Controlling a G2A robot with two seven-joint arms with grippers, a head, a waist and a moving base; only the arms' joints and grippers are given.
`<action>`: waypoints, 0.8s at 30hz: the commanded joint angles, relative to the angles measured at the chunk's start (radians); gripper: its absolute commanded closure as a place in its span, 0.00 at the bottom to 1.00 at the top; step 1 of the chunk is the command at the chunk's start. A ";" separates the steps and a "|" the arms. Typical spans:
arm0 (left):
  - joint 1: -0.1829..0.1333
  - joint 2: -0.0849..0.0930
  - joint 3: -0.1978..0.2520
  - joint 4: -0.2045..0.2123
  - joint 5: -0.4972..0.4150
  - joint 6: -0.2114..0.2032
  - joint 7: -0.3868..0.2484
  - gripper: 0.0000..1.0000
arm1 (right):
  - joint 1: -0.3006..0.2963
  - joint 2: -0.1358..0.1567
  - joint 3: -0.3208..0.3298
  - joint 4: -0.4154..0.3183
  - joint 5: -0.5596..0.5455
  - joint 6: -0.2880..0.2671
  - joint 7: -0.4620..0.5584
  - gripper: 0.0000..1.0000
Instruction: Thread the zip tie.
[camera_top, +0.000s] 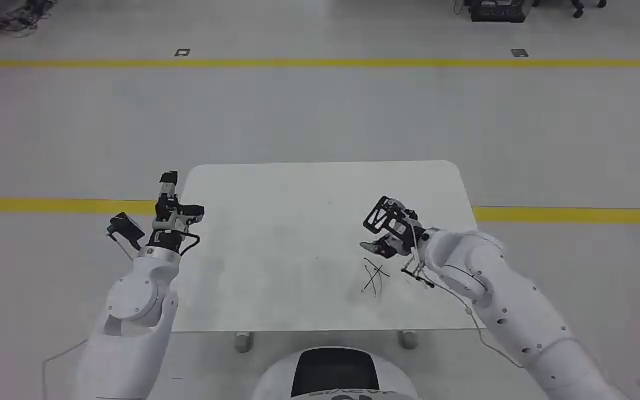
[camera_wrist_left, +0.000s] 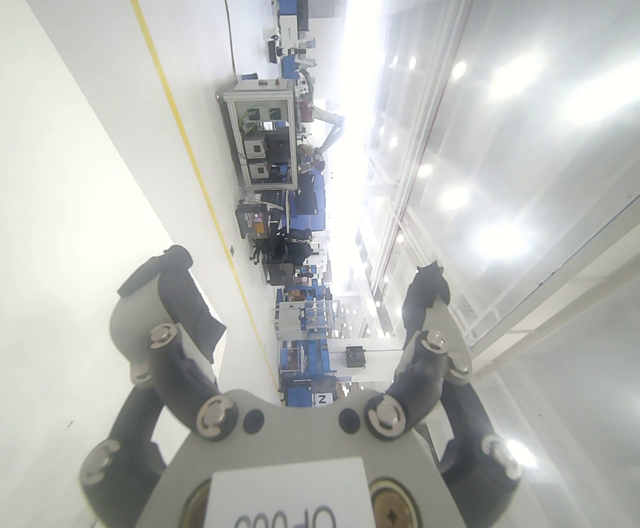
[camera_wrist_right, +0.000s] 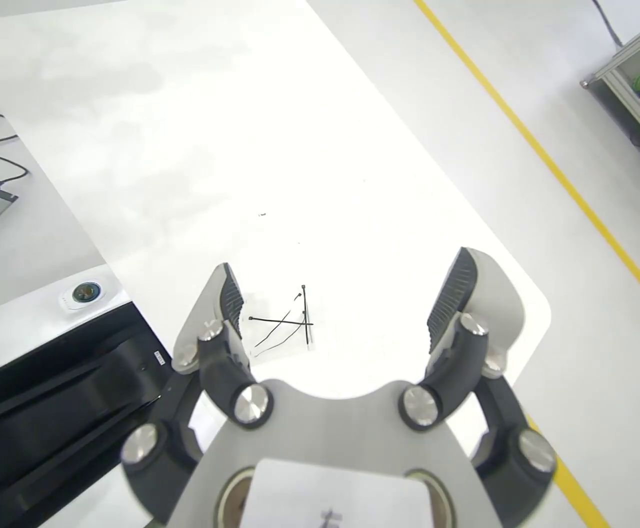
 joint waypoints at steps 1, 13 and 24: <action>0.000 0.000 0.000 0.000 0.000 0.000 0.000 0.00 | 0.013 0.005 -0.047 -0.024 -0.072 0.000 0.057 0.00; 0.000 0.000 0.000 0.000 0.000 0.000 0.000 0.00 | 0.328 0.049 -0.431 0.058 0.077 0.000 0.457 0.00; 0.000 0.000 0.000 0.000 0.000 0.000 0.000 0.00 | 0.389 0.052 -0.507 0.080 0.129 0.000 0.482 0.00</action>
